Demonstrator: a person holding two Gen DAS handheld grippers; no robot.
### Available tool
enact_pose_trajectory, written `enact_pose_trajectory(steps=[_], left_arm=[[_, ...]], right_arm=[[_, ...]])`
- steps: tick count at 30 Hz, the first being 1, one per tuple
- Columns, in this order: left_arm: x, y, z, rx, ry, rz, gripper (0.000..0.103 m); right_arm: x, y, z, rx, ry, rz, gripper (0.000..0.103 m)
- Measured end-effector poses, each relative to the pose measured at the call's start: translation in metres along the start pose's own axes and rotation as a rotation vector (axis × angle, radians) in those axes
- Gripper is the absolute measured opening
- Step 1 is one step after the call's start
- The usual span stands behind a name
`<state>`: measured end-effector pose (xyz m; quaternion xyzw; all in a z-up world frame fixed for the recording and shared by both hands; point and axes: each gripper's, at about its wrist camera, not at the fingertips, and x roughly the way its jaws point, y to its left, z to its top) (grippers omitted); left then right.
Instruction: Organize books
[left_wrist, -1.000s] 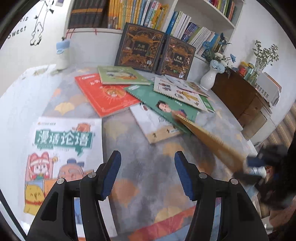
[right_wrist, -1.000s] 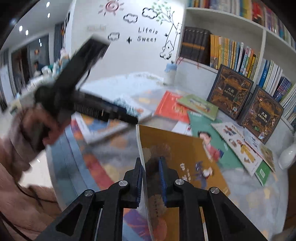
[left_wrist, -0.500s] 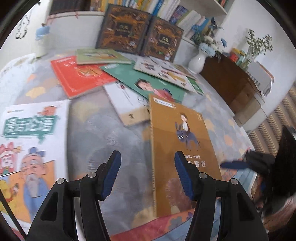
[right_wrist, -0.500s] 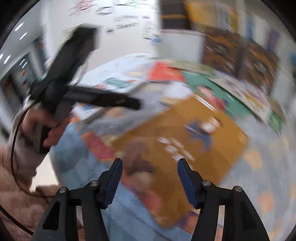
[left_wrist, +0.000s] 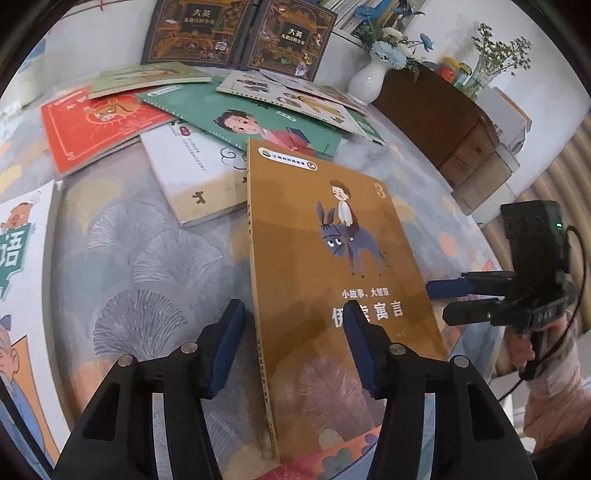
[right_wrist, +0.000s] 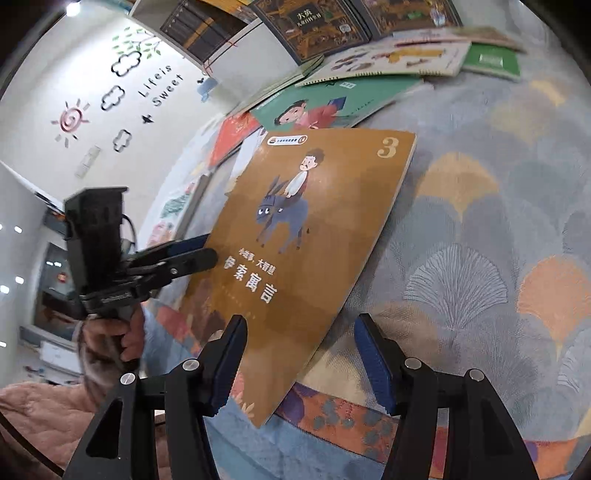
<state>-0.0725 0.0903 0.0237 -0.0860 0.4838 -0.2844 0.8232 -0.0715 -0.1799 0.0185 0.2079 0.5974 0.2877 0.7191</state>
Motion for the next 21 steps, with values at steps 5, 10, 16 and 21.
enact_pose_trajectory(steps=[5, 10, 16, 21], left_arm=[[0.006, 0.003, 0.005, -0.005, 0.015, -0.033, 0.051], [0.010, 0.003, 0.009, 0.001, 0.011, -0.033, 0.051], [0.009, 0.007, 0.006, -0.006, -0.018, -0.015, 0.042], [0.010, 0.006, 0.008, -0.001, -0.017, -0.011, 0.042]], right_arm=[[-0.002, -0.018, 0.003, 0.064, -0.029, 0.132, 0.052], [0.001, -0.023, 0.010, 0.049, -0.041, 0.135, 0.038], [0.000, -0.024, 0.009, 0.033, -0.060, 0.145, 0.035], [0.001, -0.023, 0.010, 0.010, -0.039, 0.150, 0.035]])
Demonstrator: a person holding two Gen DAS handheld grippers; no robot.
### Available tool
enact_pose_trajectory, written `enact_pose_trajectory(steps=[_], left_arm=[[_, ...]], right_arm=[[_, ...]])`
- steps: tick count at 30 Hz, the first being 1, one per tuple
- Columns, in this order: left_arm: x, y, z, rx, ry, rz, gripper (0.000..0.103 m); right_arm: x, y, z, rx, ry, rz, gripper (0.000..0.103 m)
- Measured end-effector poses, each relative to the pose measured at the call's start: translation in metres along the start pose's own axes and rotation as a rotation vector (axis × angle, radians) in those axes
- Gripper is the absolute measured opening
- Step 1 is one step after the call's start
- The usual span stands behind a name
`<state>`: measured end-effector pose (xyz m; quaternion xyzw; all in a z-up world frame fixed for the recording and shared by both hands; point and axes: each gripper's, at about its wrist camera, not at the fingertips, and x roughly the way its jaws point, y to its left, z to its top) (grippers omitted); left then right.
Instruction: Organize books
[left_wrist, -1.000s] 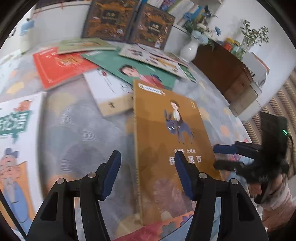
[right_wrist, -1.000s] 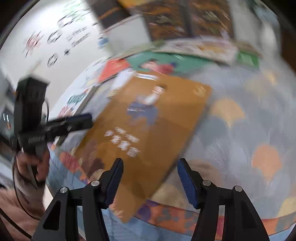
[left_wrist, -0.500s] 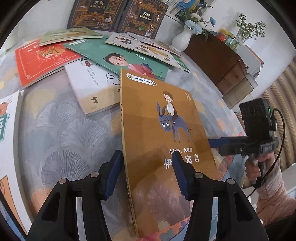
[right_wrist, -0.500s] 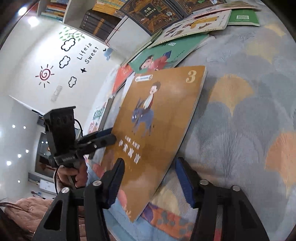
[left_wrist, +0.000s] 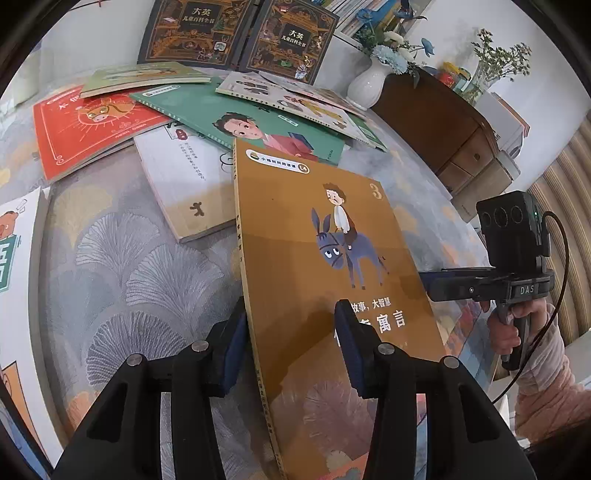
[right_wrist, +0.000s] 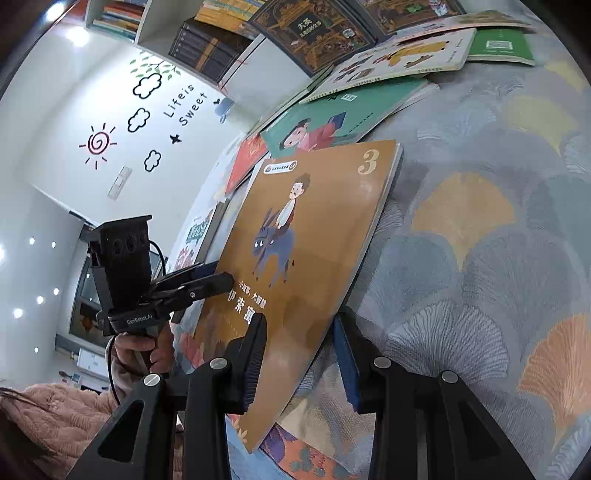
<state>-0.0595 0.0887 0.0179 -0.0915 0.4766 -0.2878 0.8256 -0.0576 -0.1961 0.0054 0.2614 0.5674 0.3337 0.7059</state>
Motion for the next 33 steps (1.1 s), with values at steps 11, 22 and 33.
enact_pose_trajectory(steps=[11, 22, 33], left_arm=[[0.001, -0.004, 0.001, 0.037, -0.001, 0.032, 0.043], [0.001, -0.005, -0.002, 0.042, -0.014, 0.051, 0.044], [-0.001, -0.008, -0.013, 0.024, -0.099, 0.072, 0.045]], right_arm=[[0.008, -0.003, 0.007, -0.032, 0.070, 0.035, 0.036], [0.006, -0.001, -0.004, -0.071, -0.080, -0.046, 0.019], [0.007, 0.004, -0.007, -0.101, -0.136, -0.057, 0.020]])
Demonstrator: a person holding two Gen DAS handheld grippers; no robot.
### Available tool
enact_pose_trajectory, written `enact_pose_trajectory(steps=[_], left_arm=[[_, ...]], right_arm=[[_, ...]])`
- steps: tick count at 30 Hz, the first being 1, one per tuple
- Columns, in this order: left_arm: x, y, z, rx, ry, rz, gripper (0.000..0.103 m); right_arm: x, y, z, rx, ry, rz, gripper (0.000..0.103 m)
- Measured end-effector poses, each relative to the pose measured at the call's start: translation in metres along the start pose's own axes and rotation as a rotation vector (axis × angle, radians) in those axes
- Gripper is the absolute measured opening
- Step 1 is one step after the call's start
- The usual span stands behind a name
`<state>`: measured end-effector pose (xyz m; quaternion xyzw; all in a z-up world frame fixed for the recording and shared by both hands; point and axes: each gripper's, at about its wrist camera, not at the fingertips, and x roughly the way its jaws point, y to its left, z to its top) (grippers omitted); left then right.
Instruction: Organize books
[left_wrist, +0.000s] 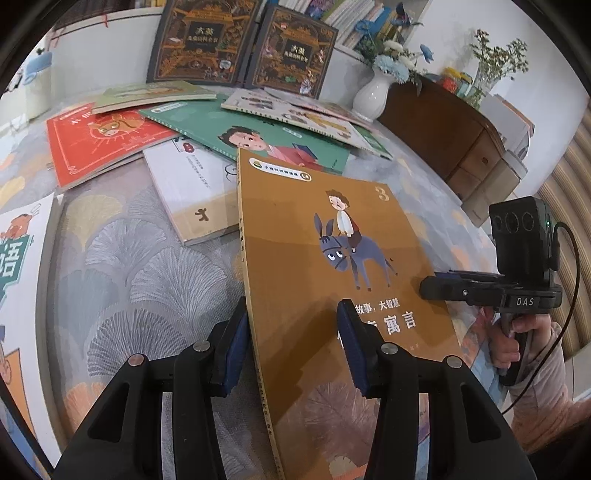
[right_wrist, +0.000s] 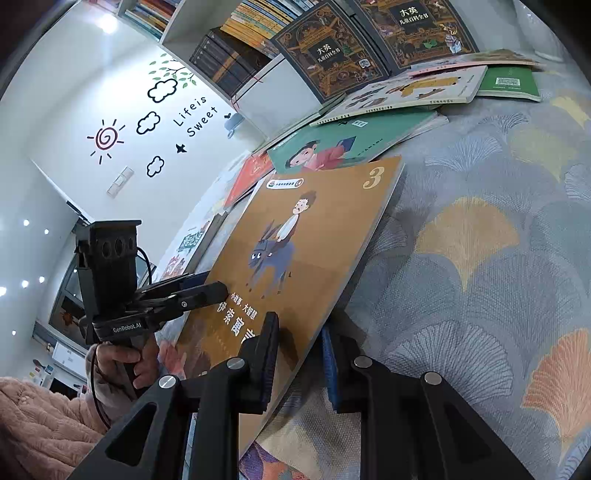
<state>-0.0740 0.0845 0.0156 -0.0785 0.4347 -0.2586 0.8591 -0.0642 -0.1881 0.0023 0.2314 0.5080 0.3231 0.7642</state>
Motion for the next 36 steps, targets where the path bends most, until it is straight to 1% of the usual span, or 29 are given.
enact_pose_trajectory(steps=[2, 8, 10, 11, 14, 15, 18, 22, 24, 28, 32, 36], left_arm=[[-0.001, -0.001, -0.003, -0.002, -0.023, 0.007, 0.045], [-0.001, -0.001, -0.003, -0.006, -0.027, 0.006, 0.045], [-0.002, -0.001, -0.003, -0.018, -0.030, 0.004, 0.044], [-0.003, 0.000, -0.003, -0.034, -0.030, 0.003, 0.041], [-0.007, 0.000, -0.001, -0.078, -0.016, -0.009, 0.041], [-0.008, 0.000, 0.000, -0.086, -0.009, -0.019, 0.041], [-0.014, -0.001, 0.001, -0.092, -0.006, -0.041, 0.041], [-0.025, -0.008, 0.004, -0.080, -0.027, -0.045, 0.041], [-0.032, -0.011, 0.007, -0.064, -0.043, -0.035, 0.041], [-0.042, -0.006, 0.016, -0.074, -0.066, -0.056, 0.041], [-0.050, -0.002, 0.021, -0.061, -0.080, -0.028, 0.041], [-0.061, 0.005, 0.022, -0.072, -0.098, -0.019, 0.041]], right_arm=[[-0.001, 0.001, 0.000, 0.000, -0.003, -0.008, 0.020], [0.000, 0.004, 0.000, 0.000, -0.011, -0.024, 0.020], [0.000, 0.010, -0.002, 0.004, -0.034, -0.063, 0.021], [0.000, 0.016, -0.006, 0.000, -0.046, -0.090, 0.025], [0.001, 0.035, -0.012, -0.052, -0.064, -0.168, 0.025], [-0.001, 0.039, -0.014, -0.054, -0.069, -0.175, 0.025], [-0.006, 0.041, -0.016, -0.017, -0.087, -0.136, 0.025], [-0.010, 0.052, -0.017, -0.045, -0.104, -0.160, 0.025], [-0.011, 0.055, -0.016, -0.036, -0.111, -0.138, 0.025], [-0.014, 0.063, -0.012, -0.037, -0.134, -0.120, 0.025], [-0.012, 0.076, -0.005, -0.055, -0.142, -0.108, 0.025], [-0.008, 0.088, 0.000, -0.072, -0.140, -0.097, 0.025]])
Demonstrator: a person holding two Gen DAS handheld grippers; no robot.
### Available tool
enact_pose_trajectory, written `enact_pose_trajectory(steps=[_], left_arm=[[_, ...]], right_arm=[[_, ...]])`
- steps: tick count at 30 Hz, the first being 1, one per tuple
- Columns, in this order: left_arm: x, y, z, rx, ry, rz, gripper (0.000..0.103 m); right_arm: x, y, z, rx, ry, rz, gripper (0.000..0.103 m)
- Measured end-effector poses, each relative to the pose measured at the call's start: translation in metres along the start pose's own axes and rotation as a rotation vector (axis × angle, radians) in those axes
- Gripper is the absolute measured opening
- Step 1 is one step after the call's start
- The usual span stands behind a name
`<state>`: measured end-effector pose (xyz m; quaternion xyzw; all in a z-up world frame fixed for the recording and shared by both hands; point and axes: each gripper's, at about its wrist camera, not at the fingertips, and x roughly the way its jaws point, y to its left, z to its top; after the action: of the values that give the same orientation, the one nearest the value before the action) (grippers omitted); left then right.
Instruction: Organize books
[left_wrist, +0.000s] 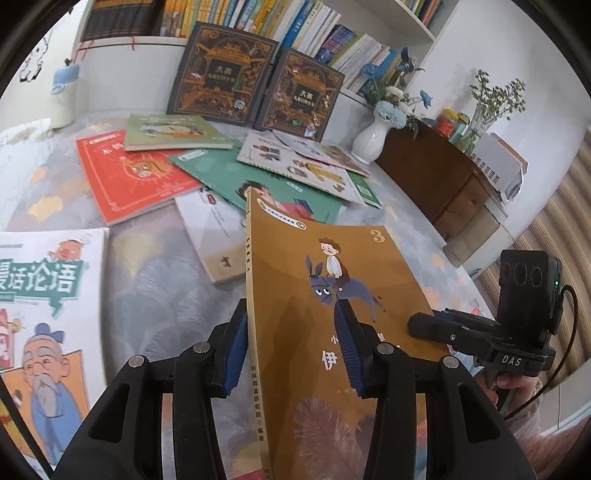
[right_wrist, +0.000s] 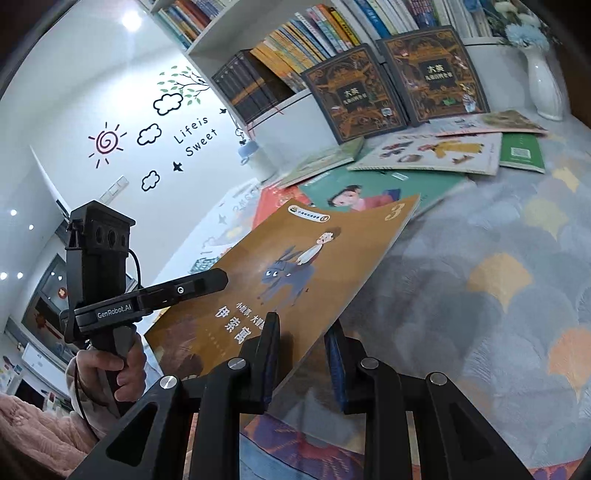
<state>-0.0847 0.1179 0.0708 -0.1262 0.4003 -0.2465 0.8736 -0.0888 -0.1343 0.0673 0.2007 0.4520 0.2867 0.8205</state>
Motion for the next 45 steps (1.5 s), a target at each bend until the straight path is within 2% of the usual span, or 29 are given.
enact_pose_trajectory(steps=[5, 10, 14, 22, 29, 32, 37, 45], left_arm=[[-0.018, 0.013, 0.006, -0.011, -0.029, -0.001, 0.041], [-0.029, 0.038, 0.010, -0.075, -0.046, -0.023, 0.041], [-0.043, 0.058, 0.012, -0.103, -0.061, -0.011, 0.041], [-0.082, 0.102, 0.014, -0.136, -0.115, 0.090, 0.041], [-0.104, 0.134, 0.009, -0.172, -0.134, 0.126, 0.041], [-0.108, 0.142, 0.006, -0.178, -0.133, 0.157, 0.041], [-0.114, 0.159, 0.001, -0.217, -0.137, 0.151, 0.041], [-0.115, 0.174, -0.006, -0.240, -0.124, 0.202, 0.041]], right_arm=[[0.004, 0.018, 0.011, -0.017, 0.000, 0.020, 0.025], [0.019, 0.042, 0.022, -0.058, 0.004, 0.011, 0.025], [0.036, 0.067, 0.027, -0.098, 0.027, 0.042, 0.025], [0.090, 0.110, 0.042, -0.146, 0.081, 0.119, 0.025], [0.128, 0.129, 0.044, -0.153, 0.126, 0.177, 0.025], [0.140, 0.137, 0.045, -0.164, 0.146, 0.179, 0.025], [0.158, 0.146, 0.046, -0.178, 0.176, 0.188, 0.025], [0.188, 0.151, 0.041, -0.170, 0.221, 0.195, 0.025]])
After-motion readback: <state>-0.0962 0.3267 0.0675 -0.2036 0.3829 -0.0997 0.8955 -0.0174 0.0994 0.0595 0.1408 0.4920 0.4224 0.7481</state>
